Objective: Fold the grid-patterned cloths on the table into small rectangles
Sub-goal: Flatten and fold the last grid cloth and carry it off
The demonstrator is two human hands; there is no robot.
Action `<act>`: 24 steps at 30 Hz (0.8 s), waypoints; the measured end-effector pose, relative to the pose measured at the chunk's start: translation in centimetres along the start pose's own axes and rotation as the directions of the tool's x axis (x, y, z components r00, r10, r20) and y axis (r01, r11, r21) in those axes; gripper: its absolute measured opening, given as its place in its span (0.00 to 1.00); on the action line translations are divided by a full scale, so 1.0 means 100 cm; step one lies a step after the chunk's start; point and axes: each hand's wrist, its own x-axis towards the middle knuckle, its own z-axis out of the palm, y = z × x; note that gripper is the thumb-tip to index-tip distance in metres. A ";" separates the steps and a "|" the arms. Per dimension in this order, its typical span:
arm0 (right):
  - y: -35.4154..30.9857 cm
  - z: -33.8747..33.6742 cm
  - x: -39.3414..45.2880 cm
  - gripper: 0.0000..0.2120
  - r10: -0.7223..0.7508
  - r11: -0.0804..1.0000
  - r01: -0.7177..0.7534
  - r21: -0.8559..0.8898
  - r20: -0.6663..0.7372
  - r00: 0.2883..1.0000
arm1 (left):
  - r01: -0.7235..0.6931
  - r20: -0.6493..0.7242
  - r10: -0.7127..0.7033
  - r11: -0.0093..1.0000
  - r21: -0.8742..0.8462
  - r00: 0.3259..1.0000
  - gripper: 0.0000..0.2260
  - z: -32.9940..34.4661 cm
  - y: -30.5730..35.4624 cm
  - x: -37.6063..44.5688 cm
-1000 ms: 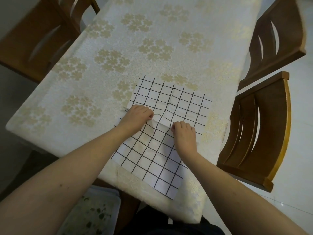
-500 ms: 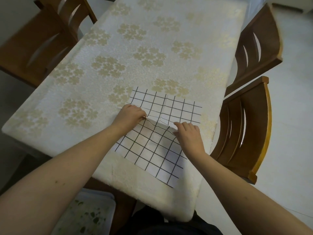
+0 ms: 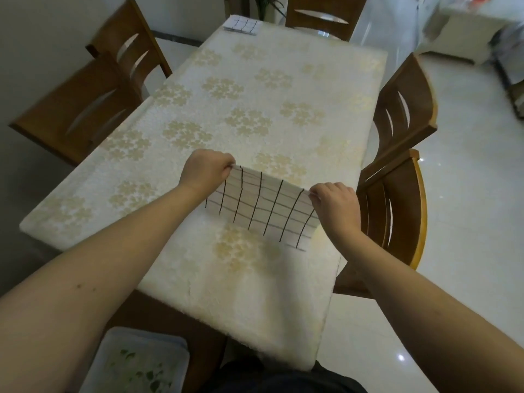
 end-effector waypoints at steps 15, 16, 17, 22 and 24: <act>-0.022 0.015 -0.085 0.12 -0.166 0.986 0.163 0.036 0.088 0.982 | 0.433 0.161 -0.402 0.833 -0.345 0.901 0.07 0.038 -0.006 -0.083; -0.024 0.023 -0.095 0.13 -0.158 0.987 0.154 0.035 0.149 0.976 | 0.488 0.190 -0.451 0.773 -0.406 0.872 0.07 0.046 -0.005 -0.095; -0.026 0.030 -0.105 0.13 -0.146 0.989 0.142 0.033 0.218 0.965 | 0.537 0.215 -0.497 0.712 -0.453 0.841 0.07 0.052 -0.002 -0.107; -0.030 0.050 -0.136 0.16 -0.108 0.994 0.104 0.036 0.514 0.851 | 0.726 0.361 -0.656 0.444 -0.526 0.663 0.14 0.073 0.005 -0.153; -0.030 0.050 -0.138 0.18 -0.097 0.995 0.090 0.041 0.592 0.800 | 0.760 0.360 -0.699 0.412 -0.503 0.617 0.18 0.073 0.008 -0.162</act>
